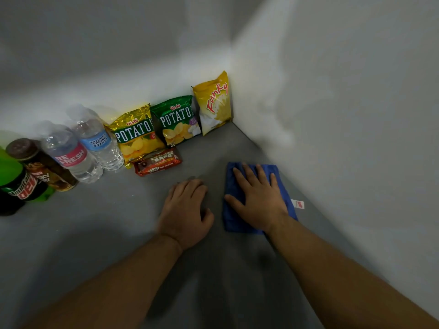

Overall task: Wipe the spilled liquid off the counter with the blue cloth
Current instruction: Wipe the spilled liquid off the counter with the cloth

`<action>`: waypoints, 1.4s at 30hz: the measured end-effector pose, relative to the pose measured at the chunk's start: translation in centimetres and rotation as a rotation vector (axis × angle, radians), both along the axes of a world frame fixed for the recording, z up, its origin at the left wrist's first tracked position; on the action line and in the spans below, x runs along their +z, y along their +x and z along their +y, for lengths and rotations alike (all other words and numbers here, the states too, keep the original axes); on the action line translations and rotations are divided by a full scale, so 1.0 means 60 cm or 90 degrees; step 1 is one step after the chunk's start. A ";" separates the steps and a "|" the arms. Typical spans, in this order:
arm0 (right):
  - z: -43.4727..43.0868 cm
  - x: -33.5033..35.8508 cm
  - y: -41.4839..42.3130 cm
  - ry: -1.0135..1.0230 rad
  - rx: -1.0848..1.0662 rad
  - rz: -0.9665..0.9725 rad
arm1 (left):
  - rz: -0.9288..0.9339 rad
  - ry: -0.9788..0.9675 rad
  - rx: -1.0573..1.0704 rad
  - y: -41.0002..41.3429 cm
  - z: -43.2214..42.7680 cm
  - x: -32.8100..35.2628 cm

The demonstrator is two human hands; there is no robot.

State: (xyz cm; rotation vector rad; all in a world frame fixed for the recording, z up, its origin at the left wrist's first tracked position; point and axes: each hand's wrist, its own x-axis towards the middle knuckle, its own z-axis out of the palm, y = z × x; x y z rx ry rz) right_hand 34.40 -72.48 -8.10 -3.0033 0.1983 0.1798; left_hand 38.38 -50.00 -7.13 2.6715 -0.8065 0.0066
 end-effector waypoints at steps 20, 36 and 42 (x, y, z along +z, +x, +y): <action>-0.024 -0.002 0.054 0.037 0.148 -0.042 | -0.018 -0.024 -0.013 0.003 0.003 -0.009; -0.047 0.002 0.080 0.023 -0.052 -0.048 | 0.011 -0.006 -0.026 0.004 0.004 -0.006; -0.053 0.004 0.005 0.018 -0.086 -0.058 | 0.002 -0.002 -0.023 0.002 0.002 0.000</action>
